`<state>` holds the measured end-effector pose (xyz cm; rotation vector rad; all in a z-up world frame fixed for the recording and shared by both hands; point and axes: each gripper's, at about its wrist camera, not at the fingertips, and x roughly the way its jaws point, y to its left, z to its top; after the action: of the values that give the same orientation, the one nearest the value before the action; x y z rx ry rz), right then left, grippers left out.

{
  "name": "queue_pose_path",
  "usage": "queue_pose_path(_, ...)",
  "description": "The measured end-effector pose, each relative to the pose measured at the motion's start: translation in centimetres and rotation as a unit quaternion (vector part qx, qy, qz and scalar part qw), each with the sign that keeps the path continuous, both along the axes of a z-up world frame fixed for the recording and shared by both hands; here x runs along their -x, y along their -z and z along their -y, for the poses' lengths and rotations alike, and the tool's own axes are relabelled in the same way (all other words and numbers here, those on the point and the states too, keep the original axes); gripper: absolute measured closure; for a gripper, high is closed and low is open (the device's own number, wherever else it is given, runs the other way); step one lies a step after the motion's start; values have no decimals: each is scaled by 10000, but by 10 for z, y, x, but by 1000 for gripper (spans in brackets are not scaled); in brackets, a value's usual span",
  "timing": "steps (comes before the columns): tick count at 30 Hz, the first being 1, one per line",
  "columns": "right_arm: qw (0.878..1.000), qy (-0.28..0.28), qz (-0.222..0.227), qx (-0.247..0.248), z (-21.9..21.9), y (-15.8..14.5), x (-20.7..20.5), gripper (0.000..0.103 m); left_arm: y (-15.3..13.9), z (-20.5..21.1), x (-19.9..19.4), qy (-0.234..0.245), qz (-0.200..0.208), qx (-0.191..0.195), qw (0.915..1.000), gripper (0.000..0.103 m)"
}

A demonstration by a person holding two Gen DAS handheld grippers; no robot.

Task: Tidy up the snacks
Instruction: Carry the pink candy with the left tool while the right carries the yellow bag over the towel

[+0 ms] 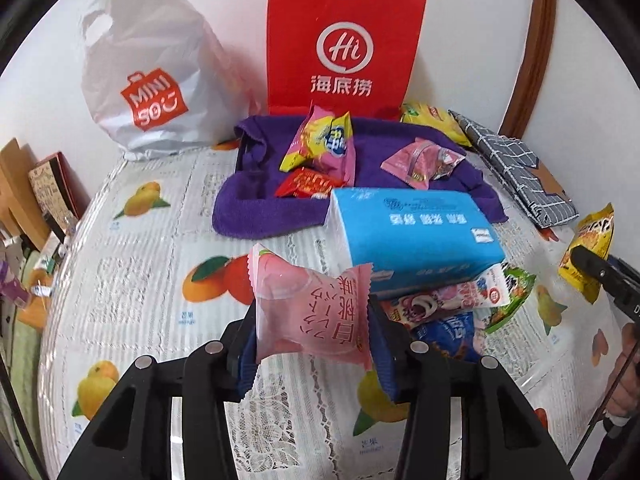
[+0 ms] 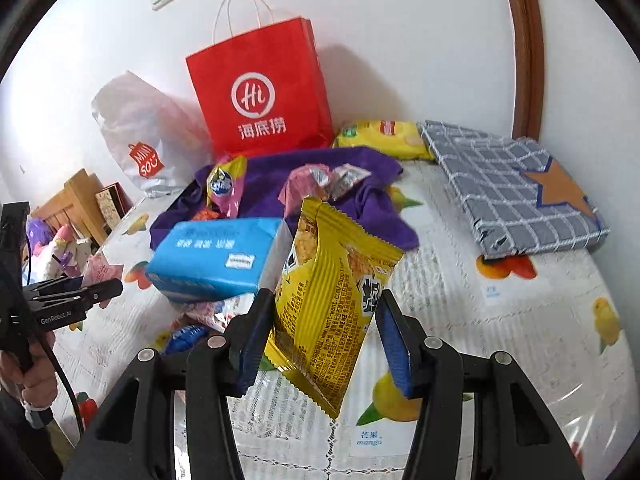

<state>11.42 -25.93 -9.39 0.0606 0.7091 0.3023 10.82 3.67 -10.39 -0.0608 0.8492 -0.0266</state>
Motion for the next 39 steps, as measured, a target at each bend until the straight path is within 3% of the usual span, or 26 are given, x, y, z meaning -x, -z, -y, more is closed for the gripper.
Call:
queue_pose_path(10, 9997, 12, 207, -123, -12, -38, -23, 51, -36, -4, -18, -69, 198, 212, 9996, 58)
queue_pose_path(23, 9995, -137, 256, -73, -44, -70, -91, 51, -73, -3, -80, -117, 330, 309, 9989, 58)
queue_pose_path(39, 9999, 128, -42, -88, -63, -73, -198, 51, -83, -4, -164, -315, 267, 312, 9987, 58)
